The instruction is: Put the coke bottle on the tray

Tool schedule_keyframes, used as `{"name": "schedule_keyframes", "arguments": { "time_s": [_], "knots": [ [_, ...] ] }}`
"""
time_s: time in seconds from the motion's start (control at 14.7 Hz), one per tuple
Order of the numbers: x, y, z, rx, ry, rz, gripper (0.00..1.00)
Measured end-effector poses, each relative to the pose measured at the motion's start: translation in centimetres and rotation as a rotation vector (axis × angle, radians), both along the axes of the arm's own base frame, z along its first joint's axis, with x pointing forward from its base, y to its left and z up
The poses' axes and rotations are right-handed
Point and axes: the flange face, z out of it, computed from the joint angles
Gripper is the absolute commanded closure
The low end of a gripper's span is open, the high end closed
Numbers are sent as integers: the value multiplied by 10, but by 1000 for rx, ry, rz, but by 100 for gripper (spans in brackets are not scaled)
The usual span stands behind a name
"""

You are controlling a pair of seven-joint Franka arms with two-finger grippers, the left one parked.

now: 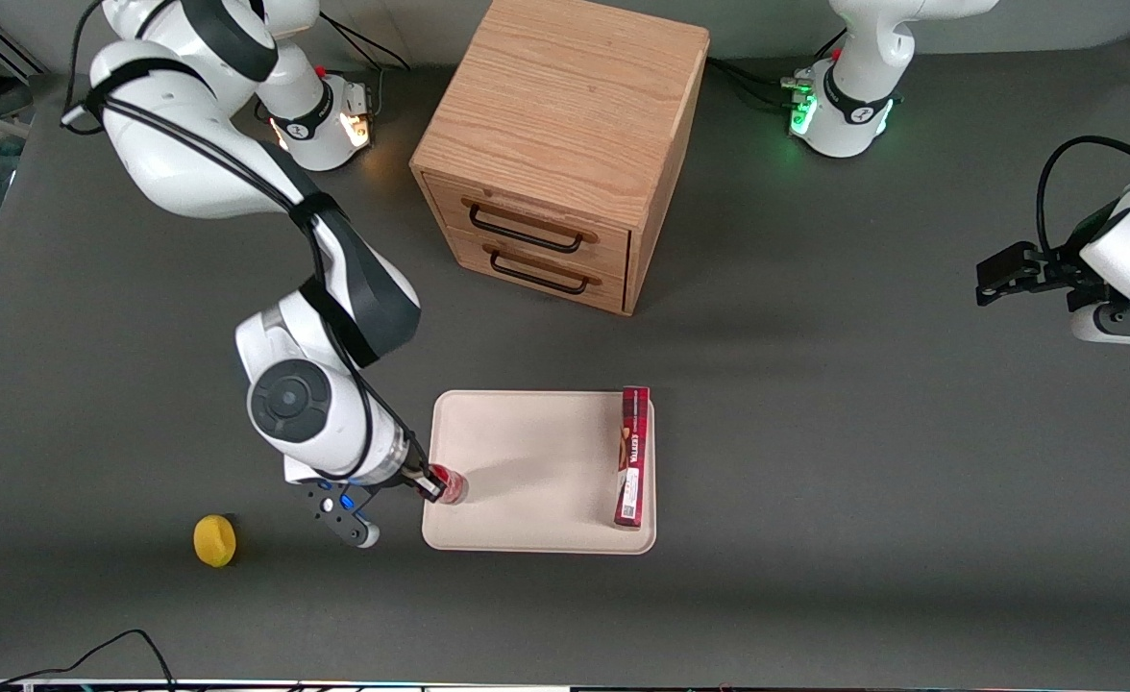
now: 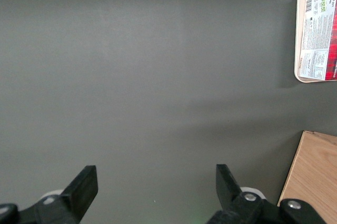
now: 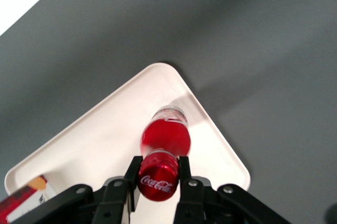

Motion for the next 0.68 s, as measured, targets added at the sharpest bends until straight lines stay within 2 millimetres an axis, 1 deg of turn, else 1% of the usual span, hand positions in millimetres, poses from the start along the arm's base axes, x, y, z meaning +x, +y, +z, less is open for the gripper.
{"name": "schedule_keyframes", "arguments": {
  "time_s": [0.07, 0.14, 0.27, 0.48, 0.55, 0.61, 0.68],
  "knots": [
    [1, 0, -7, -1, 1, -1, 48],
    [3, -1, -12, -3, -1, -2, 2],
    [5, -1, -12, -4, -8, -3, 0],
    [5, 1, -2, 11, -17, -2, 0],
    [3, 4, 7, 17, -11, 3, 0],
    [0, 5, 21, 16, -7, 9, 0],
    [-4, 4, 45, 8, -8, 23, 0]
  ]
}}
